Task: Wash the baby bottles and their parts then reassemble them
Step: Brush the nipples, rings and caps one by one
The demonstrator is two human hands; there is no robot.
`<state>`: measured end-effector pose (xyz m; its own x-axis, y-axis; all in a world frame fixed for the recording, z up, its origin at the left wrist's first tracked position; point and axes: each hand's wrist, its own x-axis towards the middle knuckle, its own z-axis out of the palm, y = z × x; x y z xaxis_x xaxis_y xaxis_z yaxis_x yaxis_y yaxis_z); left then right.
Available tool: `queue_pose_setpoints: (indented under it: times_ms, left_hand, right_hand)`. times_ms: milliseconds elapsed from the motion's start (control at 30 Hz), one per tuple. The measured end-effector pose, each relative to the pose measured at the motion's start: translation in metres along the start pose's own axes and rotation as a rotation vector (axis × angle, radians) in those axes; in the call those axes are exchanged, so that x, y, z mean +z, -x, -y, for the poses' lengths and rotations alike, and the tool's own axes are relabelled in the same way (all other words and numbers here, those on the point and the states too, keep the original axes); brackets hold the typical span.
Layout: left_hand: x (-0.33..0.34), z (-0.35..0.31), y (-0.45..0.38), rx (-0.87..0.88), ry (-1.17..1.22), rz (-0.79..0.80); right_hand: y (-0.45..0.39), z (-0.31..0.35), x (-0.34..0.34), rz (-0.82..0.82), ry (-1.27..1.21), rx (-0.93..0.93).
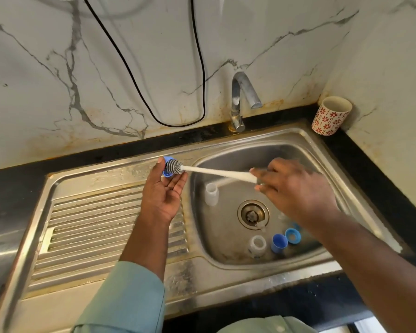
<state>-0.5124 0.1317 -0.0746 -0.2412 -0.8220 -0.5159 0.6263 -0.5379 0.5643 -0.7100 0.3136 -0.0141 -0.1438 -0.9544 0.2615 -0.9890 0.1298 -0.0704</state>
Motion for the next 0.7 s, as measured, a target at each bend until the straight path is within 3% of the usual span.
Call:
queue_pose_setpoints:
  times_ms: [33,100,167,233,267,367,433,500,567,633,700]
  left_hand:
    - [0.001,0.0,0.001,0.002,0.003,0.003]
    - [0.003,0.001,0.003,0.003,0.018,0.0]
    - [0.005,0.001,0.005,-0.002,0.03,0.01]
    - [0.005,0.001,0.007,-0.004,0.045,0.029]
    - [0.004,0.001,0.008,-0.005,0.049,0.035]
    - [0.003,-0.002,0.01,0.003,0.066,0.038]
    - [0.003,-0.004,0.012,0.019,0.081,0.05]
    - [0.002,-0.007,0.013,0.034,0.074,0.051]
    - [0.001,-0.009,0.013,0.037,0.073,0.041]
    - [0.0,-0.009,0.014,0.042,0.068,0.029]
    - [0.0,-0.007,0.014,0.054,0.068,0.02]
  right_hand:
    - [-0.004,-0.001,-0.002,0.029,-0.022,0.071]
    - [-0.004,0.003,-0.003,0.311,-0.128,0.187]
    - [0.0,0.004,-0.002,0.546,-0.524,0.322]
    - [0.004,0.01,-0.004,0.632,-0.859,0.396]
    - [0.003,0.01,-0.004,0.579,-0.795,0.354]
    - [-0.008,0.001,0.001,0.238,-0.192,0.263]
    - [-0.011,0.003,-0.003,0.262,-0.333,0.291]
    - [-0.01,0.008,-0.003,0.482,-0.673,0.314]
    - [-0.007,0.012,-0.001,0.537,-0.642,0.282]
    - [-0.012,0.005,0.004,0.277,-0.265,0.218]
    - [-0.013,0.005,0.003,0.159,-0.252,0.259]
